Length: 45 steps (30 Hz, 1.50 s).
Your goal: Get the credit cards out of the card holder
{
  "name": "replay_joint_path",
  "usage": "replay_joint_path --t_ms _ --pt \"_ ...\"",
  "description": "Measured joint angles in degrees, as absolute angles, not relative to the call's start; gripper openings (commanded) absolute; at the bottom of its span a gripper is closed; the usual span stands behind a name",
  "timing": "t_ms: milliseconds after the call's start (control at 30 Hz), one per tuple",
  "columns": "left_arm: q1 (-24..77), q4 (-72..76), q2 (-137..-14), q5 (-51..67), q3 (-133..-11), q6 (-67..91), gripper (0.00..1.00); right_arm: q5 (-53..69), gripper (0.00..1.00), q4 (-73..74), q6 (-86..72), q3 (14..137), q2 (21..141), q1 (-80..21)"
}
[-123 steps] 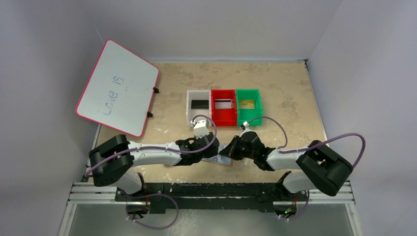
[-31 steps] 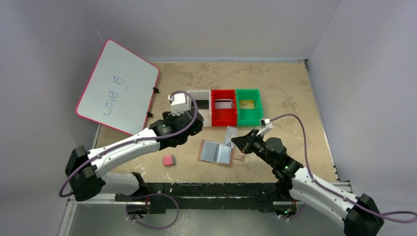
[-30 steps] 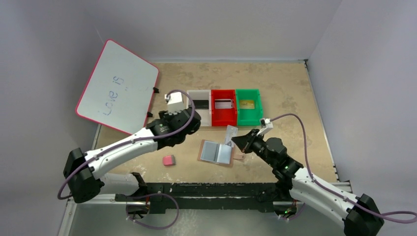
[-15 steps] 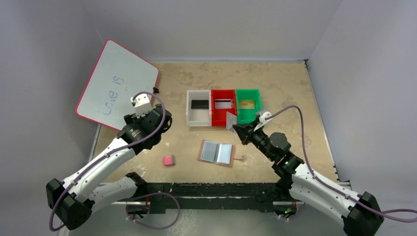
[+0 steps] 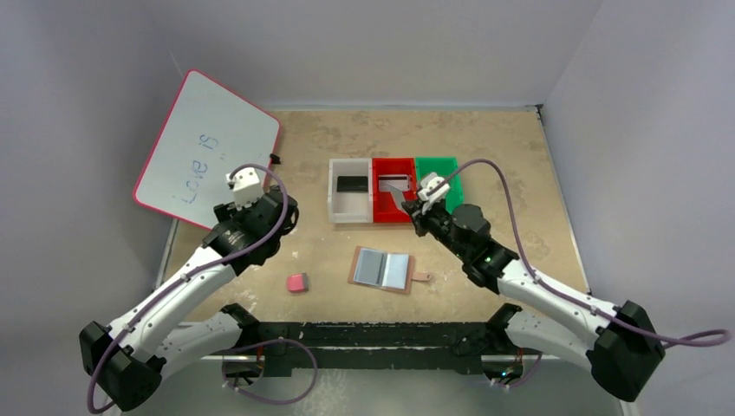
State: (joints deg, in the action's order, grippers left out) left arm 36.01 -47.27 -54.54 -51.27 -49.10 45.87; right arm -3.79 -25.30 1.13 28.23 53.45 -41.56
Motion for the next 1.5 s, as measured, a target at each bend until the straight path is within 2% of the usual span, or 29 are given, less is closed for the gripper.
replay_joint_path --t_ms 300,900,1500 --pt "36.01 -47.13 -51.44 -50.87 -49.10 45.87 0.92 -7.11 0.00 -19.14 13.39 38.81 68.73 -41.56" --pt "36.01 -47.31 -49.47 -51.83 -49.10 45.91 0.91 -14.02 0.00 -16.25 35.73 46.76 90.52 -41.25" --pt "36.01 -47.68 -48.93 -52.73 -49.10 45.93 0.91 -13.34 0.01 -19.25 49.21 56.84 102.02 -36.49"
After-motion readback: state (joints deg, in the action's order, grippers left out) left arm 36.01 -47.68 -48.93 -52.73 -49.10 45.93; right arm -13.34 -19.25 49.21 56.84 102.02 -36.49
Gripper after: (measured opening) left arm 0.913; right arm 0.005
